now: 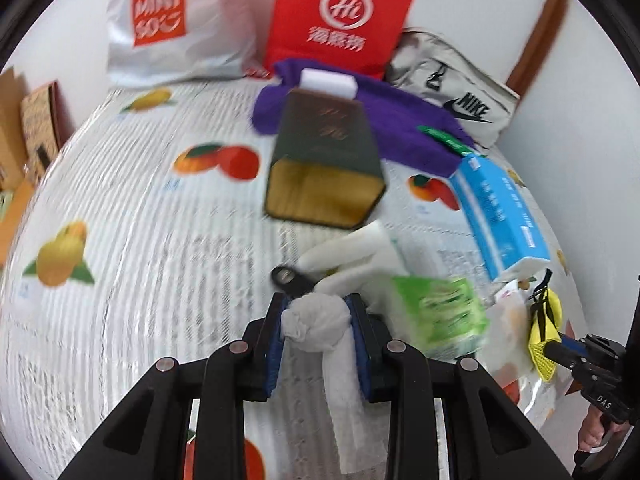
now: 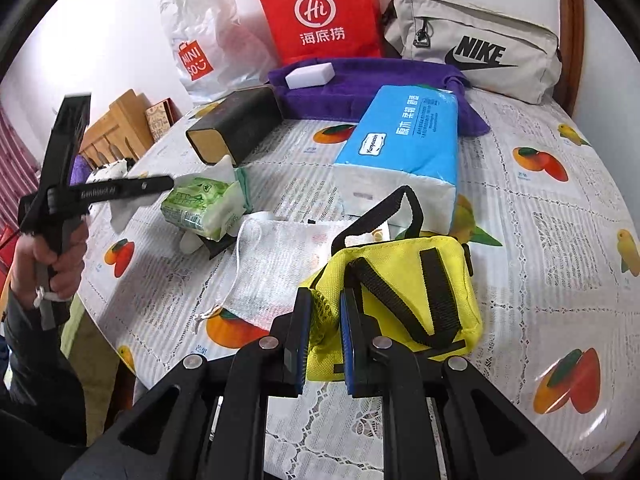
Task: Organize soft objects
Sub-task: 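Carry the white cloth toward the purple towel with the left tool while the right tool holds the pouch, then lower the white cloth and yellow pouch onto the purple towel and open both tools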
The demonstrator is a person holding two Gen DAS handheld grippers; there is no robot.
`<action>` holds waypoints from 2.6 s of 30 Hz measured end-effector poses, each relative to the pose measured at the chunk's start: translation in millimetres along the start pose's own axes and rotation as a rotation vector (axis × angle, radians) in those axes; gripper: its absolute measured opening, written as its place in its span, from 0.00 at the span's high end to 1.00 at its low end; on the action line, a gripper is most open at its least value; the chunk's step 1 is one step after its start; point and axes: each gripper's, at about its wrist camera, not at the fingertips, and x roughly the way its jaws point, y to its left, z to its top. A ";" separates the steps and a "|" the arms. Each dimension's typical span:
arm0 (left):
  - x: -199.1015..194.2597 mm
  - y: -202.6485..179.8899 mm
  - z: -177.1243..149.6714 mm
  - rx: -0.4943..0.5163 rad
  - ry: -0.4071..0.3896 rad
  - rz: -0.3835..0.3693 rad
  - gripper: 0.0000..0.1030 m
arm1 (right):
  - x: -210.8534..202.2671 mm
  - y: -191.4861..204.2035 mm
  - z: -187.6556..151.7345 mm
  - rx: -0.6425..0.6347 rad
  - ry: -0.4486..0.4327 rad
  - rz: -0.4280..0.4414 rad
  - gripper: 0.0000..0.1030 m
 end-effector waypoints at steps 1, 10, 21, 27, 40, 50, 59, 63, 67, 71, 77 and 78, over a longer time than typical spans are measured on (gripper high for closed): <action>3.4 2.3 -2.5 -0.010 0.009 -0.010 0.72 | 1.0 1.1 0.3 -0.003 0.004 0.000 0.86; 13.9 3.2 -9.5 -0.028 0.028 -0.015 0.72 | 3.4 4.2 6.1 0.012 0.031 0.005 0.86; -13.2 6.0 12.7 -0.054 -0.019 -0.010 0.72 | -24.4 16.9 34.2 -0.029 -0.008 0.063 0.86; -24.9 1.4 37.4 -0.053 -0.057 -0.018 0.72 | -40.2 17.5 58.9 -0.052 -0.054 0.084 0.86; -15.2 -19.9 96.2 -0.001 -0.074 -0.011 0.72 | -26.9 -9.7 137.9 -0.083 -0.133 0.053 0.86; 7.9 -19.6 141.5 0.006 -0.069 -0.007 0.72 | 0.5 -27.1 197.8 -0.093 -0.163 0.052 0.86; 35.8 -17.8 173.3 0.008 -0.041 -0.006 0.72 | 48.9 -50.7 242.0 -0.072 -0.146 0.042 0.86; 47.6 -17.5 186.2 0.014 -0.033 0.001 0.72 | 77.4 -62.1 255.1 -0.059 -0.110 0.026 0.86; 66.2 -20.4 199.6 0.014 -0.011 -0.013 0.72 | 105.1 -68.4 266.3 -0.049 -0.067 0.031 0.86; 84.2 -25.8 212.8 0.012 0.010 -0.040 0.72 | 128.3 -74.3 269.5 -0.035 -0.014 0.023 0.86; 112.0 -34.0 231.6 0.038 0.038 -0.021 0.72 | 141.3 -82.9 268.5 -0.031 0.014 0.018 0.86; 117.0 -33.9 235.0 0.035 0.044 -0.024 0.72 | 142.3 -84.4 268.6 -0.029 0.018 0.015 0.86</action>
